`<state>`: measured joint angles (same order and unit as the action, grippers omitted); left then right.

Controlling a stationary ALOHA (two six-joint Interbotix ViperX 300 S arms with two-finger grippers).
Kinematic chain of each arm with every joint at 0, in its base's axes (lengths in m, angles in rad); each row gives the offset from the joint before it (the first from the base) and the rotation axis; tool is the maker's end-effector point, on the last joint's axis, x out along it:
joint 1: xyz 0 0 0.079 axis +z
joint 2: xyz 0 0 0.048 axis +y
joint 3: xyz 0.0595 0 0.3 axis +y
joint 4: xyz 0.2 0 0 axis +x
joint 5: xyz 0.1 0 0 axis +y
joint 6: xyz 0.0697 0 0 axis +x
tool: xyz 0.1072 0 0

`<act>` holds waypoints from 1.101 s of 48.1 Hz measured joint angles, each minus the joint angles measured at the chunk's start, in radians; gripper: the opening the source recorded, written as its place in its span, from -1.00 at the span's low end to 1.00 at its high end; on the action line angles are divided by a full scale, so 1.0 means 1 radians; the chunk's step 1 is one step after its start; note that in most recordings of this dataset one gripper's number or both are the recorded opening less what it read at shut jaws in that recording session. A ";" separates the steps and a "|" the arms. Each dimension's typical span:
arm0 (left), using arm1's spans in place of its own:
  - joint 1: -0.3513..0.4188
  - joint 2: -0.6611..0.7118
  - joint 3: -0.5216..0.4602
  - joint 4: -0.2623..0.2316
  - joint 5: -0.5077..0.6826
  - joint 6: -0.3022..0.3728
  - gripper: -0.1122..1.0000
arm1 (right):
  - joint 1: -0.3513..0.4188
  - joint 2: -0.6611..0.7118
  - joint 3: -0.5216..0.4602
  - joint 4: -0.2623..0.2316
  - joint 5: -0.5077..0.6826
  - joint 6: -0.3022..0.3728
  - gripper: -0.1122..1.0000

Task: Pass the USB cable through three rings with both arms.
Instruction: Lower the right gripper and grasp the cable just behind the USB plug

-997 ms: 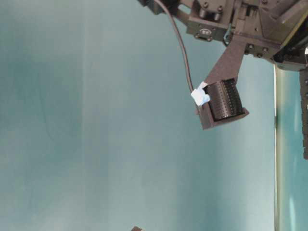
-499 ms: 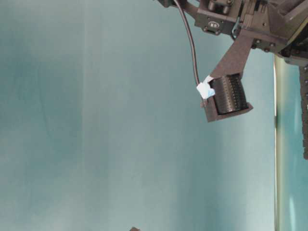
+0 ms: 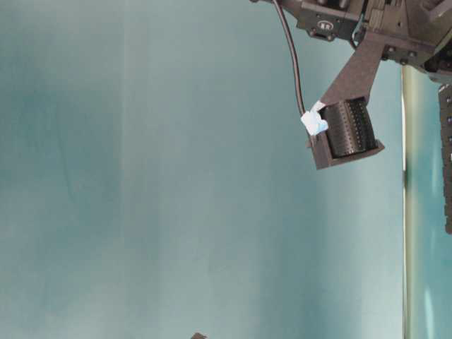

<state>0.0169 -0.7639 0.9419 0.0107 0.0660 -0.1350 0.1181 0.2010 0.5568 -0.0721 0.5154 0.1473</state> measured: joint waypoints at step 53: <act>0.000 0.003 0.003 0.000 0.000 0.000 0.17 | 0.003 0.008 -0.021 0.012 0.015 0.002 -0.55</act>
<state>0.0169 -0.7609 0.9449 0.0107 0.0660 -0.1350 0.1212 0.2086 0.5354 -0.0598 0.5308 0.1488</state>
